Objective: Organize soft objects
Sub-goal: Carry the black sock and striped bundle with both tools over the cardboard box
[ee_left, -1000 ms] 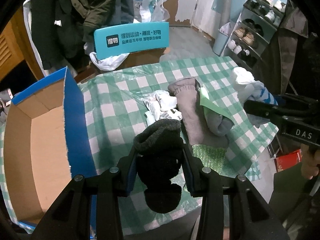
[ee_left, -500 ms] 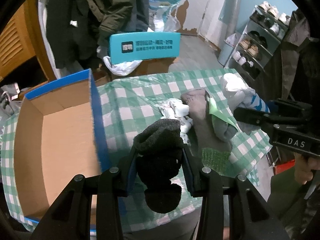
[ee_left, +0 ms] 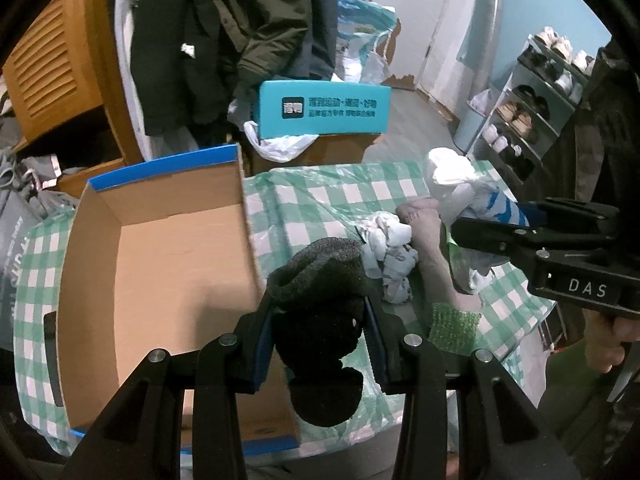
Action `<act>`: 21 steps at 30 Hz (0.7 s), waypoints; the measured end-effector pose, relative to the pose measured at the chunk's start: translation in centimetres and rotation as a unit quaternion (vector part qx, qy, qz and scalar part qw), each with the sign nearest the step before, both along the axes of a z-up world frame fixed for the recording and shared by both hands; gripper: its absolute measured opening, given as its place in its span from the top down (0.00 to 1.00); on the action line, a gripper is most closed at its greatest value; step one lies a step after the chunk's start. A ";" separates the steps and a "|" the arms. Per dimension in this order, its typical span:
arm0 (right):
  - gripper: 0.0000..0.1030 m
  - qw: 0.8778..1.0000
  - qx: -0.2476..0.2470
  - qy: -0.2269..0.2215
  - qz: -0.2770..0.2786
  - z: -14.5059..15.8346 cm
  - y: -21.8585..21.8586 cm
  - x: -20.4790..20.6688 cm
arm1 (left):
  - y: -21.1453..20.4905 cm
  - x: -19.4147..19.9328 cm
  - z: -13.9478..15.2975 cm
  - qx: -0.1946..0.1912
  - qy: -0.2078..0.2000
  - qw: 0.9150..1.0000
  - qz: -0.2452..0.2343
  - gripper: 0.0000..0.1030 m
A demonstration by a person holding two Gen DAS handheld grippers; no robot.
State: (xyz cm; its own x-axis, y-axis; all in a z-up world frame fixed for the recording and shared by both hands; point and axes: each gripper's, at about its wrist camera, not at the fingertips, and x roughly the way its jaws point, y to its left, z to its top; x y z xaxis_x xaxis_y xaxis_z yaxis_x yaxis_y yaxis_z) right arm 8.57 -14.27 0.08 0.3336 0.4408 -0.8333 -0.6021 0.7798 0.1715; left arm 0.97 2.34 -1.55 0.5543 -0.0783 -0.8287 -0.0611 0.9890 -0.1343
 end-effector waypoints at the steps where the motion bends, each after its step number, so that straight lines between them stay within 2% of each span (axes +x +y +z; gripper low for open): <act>1: 0.57 1.000 0.002 0.001 0.004 0.1 0.4 -0.1 | 0.4 -0.2 0.1 -0.001 -0.002 1.000 0.003 0.60; 13: 0.57 0.999 0.006 0.009 0.053 0.3 7.1 -0.9 | 5.4 -1.7 1.3 -0.007 -0.024 0.998 0.053 0.60; 21: 0.57 0.997 0.006 0.017 0.081 0.2 11.4 -1.3 | 9.1 -2.4 0.5 -0.011 -0.019 0.995 0.092 0.60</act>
State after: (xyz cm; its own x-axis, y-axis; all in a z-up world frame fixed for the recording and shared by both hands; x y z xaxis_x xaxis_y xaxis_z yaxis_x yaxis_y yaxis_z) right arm 7.24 -2.88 0.27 0.2291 0.4976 -0.8366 -0.7144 0.6698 0.2027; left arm -1.44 11.47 -1.00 0.5919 0.0103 -0.8059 -0.2361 0.9583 -0.1611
